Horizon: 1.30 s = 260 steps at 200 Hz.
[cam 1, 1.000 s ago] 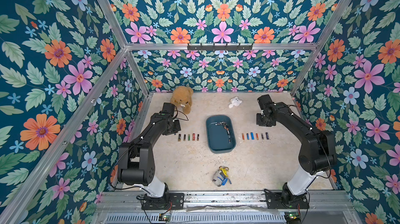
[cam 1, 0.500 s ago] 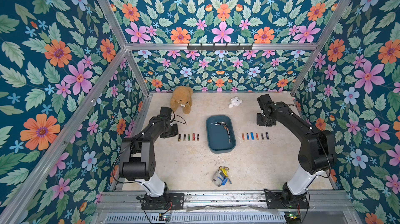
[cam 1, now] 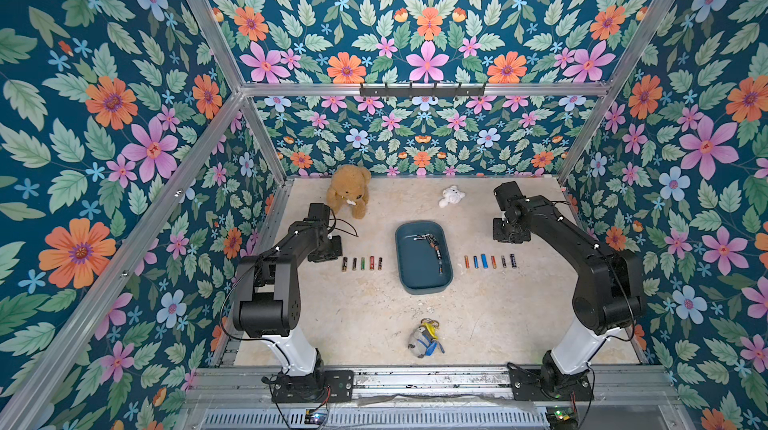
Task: Take the batteries out of the storage box
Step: Place the battery at the center of the board, then adjust the battery at the center of the board.
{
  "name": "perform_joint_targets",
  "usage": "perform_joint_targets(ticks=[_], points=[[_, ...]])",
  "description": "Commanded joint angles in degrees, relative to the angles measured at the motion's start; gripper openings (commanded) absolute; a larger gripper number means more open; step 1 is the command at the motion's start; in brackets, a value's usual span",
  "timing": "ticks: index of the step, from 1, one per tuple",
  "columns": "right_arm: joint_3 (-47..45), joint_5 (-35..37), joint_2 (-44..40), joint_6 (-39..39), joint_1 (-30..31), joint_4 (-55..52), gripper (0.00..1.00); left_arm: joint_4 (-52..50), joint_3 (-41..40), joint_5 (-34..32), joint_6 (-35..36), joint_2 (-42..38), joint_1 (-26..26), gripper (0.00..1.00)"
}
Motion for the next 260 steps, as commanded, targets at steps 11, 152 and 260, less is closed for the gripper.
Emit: perform_joint_targets(ticks=[11, 152, 260], points=[[-0.1, 0.9, -0.4, 0.1, 0.1, -0.7, 0.28, 0.1, 2.3, 0.4, 0.6, 2.3, 0.0, 0.29], [-0.4, 0.8, -0.5, 0.1, 0.0, -0.7, 0.28, -2.4, 7.1, -3.6, 0.4, 9.6, 0.0, 0.28], [0.2, 1.1, -0.2, 0.3, 0.1, -1.0, 0.28, -2.5, 4.9, -2.9, 3.3, 8.3, -1.3, 0.15]])
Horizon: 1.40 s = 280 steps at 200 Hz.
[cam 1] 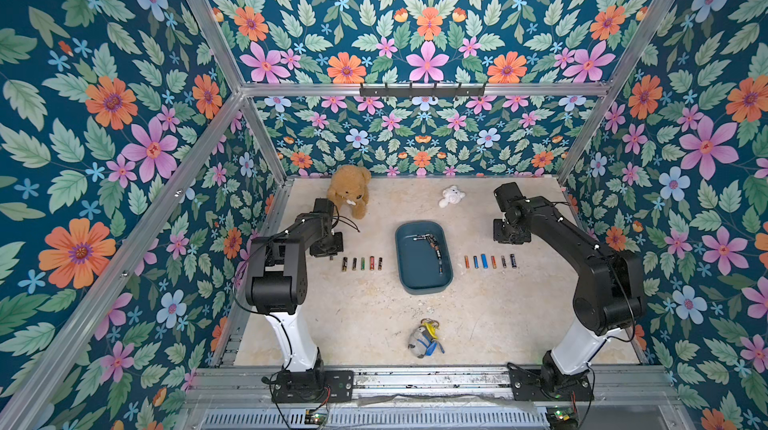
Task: Take the batteries out of the storage box
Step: Adjust the battery at the center of the board.
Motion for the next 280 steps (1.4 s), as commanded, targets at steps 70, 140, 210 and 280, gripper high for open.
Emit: perform_joint_targets(ticks=[70, 140, 210, 280], points=[[1.3, 0.5, 0.5, 0.3, 0.1, -0.7, 0.28, -1.3, -5.0, 0.8, 1.0, -3.5, -1.5, 0.14], [1.0, 0.5, 0.6, 0.3, 0.2, -0.6, 0.28, -1.6, -5.8, 0.2, 0.5, -3.5, -2.0, 0.14], [0.9, 0.5, 0.3, 0.3, 0.2, -0.7, 0.28, -2.0, -5.5, 0.2, 0.2, -3.7, -2.0, 0.23], [0.8, 0.6, -0.1, 0.3, 0.2, -0.8, 0.28, -2.5, -5.7, 0.3, 0.2, -3.7, -2.1, 0.16]])
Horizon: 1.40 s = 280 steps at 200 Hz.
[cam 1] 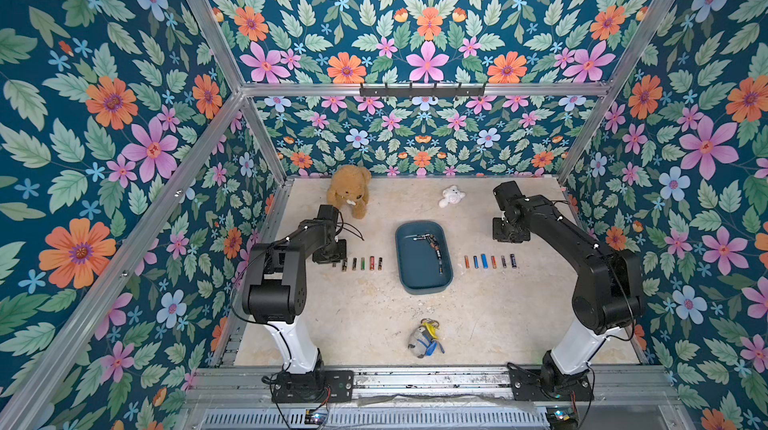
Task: Take the batteries out of the storage box
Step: Adjust the battery at the center of the board.
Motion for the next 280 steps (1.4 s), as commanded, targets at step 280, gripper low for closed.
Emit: perform_joint_targets(ticks=[280], points=[[5.1, 2.3, -0.1, 2.3, 6.2, -2.5, 0.28, -8.2, 4.0, -1.6, -1.1, -4.5, -0.1, 0.27]])
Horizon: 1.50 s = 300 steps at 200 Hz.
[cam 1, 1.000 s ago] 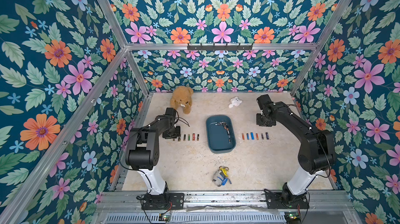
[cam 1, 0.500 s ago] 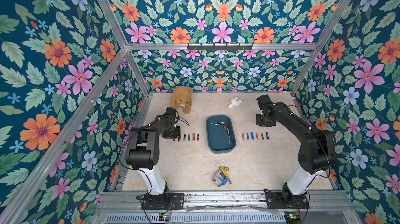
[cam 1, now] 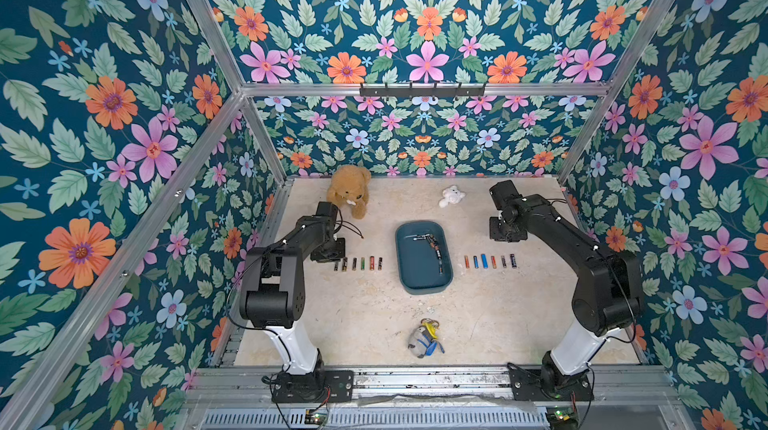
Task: Take the batteries out of the storage box
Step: Pick up the battery from the storage box.
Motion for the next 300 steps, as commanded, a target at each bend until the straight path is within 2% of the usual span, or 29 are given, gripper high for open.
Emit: perform_joint_targets(ticks=[1, 84, 139, 203, 300], points=[[2.8, 1.5, 0.5, 1.7, 2.9, -1.7, 0.28, -2.4, 1.3, -0.8, -0.9, -1.5, 0.0, 0.27], [14.6, 0.9, 10.0, 7.4, 16.7, -4.9, 0.28, -4.9, 4.9, 1.0, -2.8, -5.8, 0.0, 0.30], [22.8, 2.4, 20.4, 7.7, 21.6, -7.5, 0.29, -3.9, 3.0, 1.9, -4.4, -9.0, -0.6, 0.32], [30.7, 2.7, 28.3, 8.4, 23.9, -11.5, 0.29, -2.8, -0.1, 3.0, -5.6, -10.4, -1.6, 0.35], [28.9, 2.6, 32.6, 10.7, 24.0, -11.4, 0.32, -2.0, -0.9, 2.1, -7.2, -9.9, -5.7, 0.37]])
